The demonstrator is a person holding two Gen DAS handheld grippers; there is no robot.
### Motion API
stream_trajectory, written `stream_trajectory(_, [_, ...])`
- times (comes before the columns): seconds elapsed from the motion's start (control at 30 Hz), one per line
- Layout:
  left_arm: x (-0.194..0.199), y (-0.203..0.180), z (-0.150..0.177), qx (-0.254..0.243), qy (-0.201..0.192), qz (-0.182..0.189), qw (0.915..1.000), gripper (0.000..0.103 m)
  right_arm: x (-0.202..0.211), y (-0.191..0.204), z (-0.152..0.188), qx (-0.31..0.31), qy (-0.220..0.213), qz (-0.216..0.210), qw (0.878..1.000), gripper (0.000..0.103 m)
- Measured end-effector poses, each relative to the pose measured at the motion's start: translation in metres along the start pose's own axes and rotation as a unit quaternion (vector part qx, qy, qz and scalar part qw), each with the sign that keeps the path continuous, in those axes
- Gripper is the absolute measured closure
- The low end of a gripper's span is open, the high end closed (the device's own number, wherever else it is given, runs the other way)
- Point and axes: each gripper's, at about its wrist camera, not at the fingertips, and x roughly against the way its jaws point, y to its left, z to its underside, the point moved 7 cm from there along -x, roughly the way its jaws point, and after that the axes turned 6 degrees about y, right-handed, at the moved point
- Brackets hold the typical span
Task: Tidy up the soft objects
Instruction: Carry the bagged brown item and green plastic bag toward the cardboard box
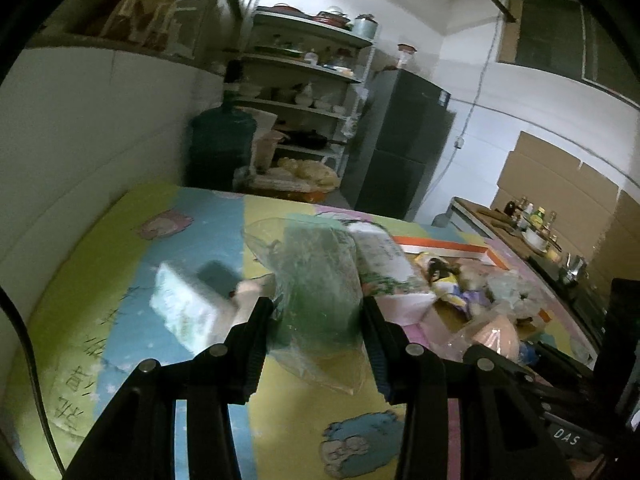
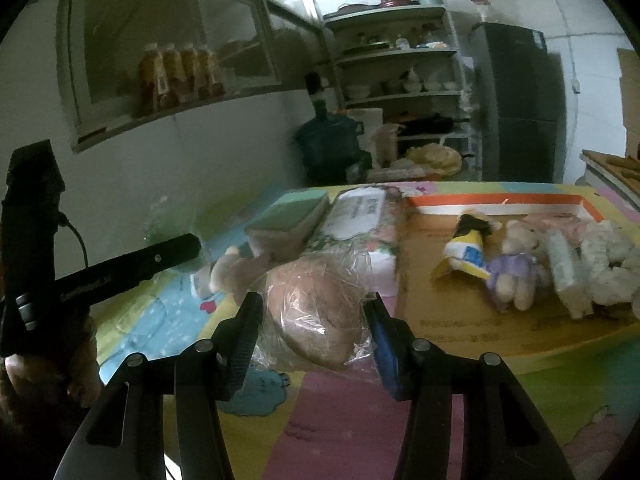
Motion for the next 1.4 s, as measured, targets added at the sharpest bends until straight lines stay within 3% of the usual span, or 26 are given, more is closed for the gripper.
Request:
stream_trajectory(0.77, [-0.032,-0.103,-0.012,-0.066,0.019,0.057,0.9960,0.058,0.039,-0.068,-0.011,-0.052,-0.043,0.034,0.997,0.050])
stream_trajectory(1.4, [-0.071,-0.173,0.000,-0.101,0.051,0.089,0.9896,0.058,0.067,-0.146,-0.002,-0.107,-0.069,0.074,0.989,0.050])
